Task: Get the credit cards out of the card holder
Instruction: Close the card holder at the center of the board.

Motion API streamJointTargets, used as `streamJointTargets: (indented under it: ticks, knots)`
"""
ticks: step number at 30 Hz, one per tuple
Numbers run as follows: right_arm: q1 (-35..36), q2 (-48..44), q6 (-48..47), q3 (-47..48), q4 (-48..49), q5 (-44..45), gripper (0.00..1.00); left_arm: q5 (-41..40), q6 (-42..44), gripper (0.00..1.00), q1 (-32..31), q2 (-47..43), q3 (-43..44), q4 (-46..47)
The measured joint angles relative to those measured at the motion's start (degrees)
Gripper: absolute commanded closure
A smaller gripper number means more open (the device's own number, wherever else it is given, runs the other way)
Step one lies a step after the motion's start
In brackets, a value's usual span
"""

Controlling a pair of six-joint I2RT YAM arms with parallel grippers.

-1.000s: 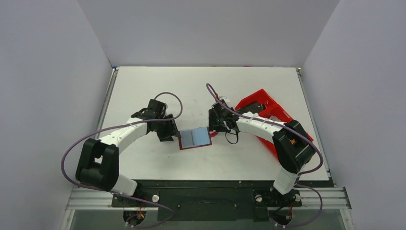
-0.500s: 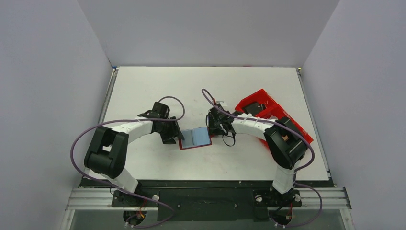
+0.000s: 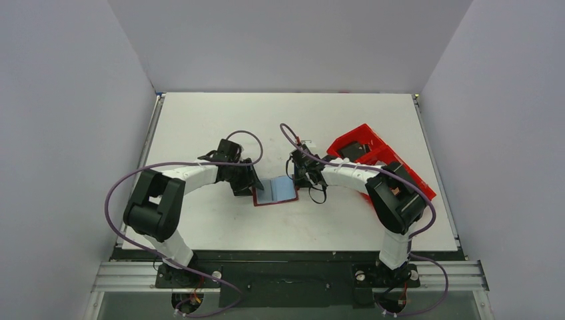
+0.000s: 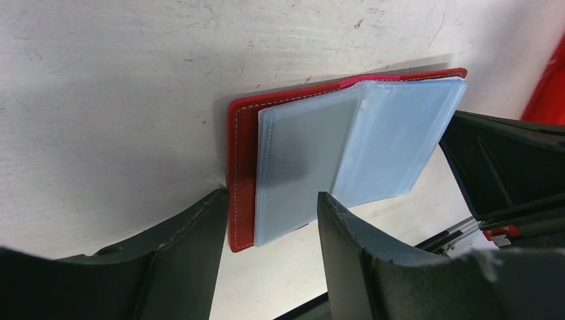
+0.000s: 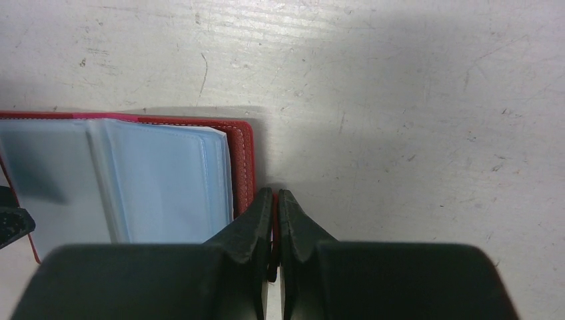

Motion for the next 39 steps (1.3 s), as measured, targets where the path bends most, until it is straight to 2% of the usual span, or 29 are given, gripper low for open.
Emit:
streamJointTargets:
  ticks: [14, 19, 23, 27, 35, 39]
  knots:
    - [1.14, 0.11, 0.11, 0.0, 0.15, 2.62, 1.0, 1.27, -2.97, 0.65, -1.18, -3.13, -0.02, 0.79]
    - [1.53, 0.17, 0.2, 0.0, 0.22, 3.32, 1.0, 1.53, -3.5, 0.67, -2.36, -4.39, 0.96, 0.76]
    - [1.53, 0.2, 0.5, 0.0, 0.26, 3.26, 1.0, 1.62, -3.96, 0.67, -3.3, -4.39, 1.92, 0.79]
    - [2.1, 0.5, 2.12, -0.04, 2.32, 0.87, 1.0, 2.4, -4.33, 0.59, -4.42, -4.39, 3.17, 0.81]
    - [3.06, 0.5, 4.83, -0.5, 3.54, -1.6, 1.0, 2.36, -4.07, 0.53, -5.92, -4.22, 7.54, -0.13]
    - [3.04, 0.48, 6.01, -0.74, 4.0, -1.9, 0.92, 2.38, -4.0, 0.52, -6.51, -3.04, 8.79, -0.07]
